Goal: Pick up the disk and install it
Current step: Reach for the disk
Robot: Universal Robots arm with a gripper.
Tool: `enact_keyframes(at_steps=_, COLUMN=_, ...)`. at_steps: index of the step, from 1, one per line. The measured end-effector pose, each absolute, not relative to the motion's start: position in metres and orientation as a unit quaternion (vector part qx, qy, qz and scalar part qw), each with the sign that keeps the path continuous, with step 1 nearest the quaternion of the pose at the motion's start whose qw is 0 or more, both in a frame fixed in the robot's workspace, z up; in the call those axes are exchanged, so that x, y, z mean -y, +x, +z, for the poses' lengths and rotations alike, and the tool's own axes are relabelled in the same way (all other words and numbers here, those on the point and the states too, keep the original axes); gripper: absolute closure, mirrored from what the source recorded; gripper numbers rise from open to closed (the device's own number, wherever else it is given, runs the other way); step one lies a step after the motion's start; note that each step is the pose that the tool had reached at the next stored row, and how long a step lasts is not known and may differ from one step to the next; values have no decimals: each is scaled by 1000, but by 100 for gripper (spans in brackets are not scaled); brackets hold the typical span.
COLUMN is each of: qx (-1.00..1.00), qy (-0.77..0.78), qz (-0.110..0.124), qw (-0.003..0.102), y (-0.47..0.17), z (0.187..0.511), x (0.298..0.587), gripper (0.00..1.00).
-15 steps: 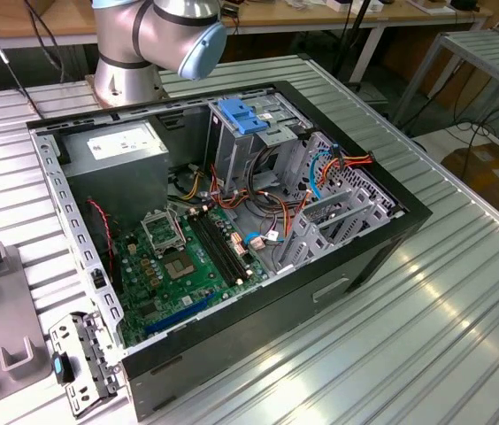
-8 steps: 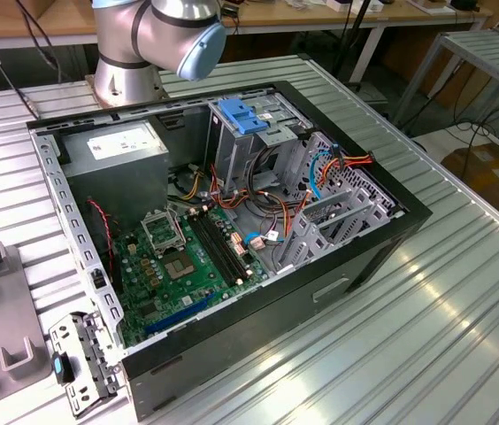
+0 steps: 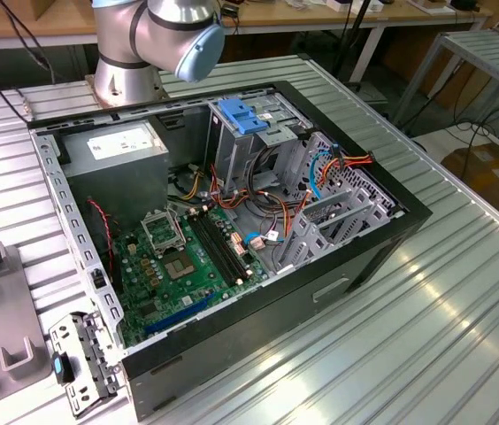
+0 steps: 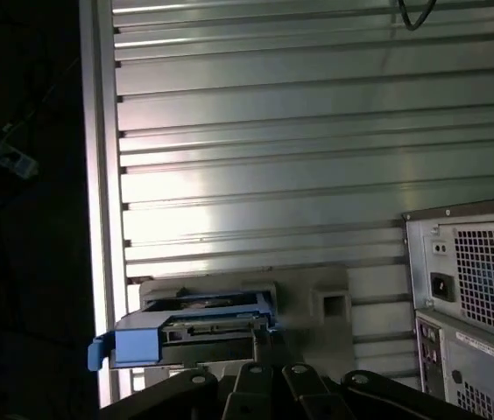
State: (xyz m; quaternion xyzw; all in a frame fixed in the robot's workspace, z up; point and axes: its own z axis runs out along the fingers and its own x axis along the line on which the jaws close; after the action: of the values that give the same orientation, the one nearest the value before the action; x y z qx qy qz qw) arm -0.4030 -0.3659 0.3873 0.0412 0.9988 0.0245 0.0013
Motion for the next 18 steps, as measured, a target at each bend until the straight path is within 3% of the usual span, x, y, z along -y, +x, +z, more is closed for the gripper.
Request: enact_keyframes(at_steps=18, qx=-999, qy=41, qz=25, qw=1, y=-472, z=383, x=378, gripper=89)
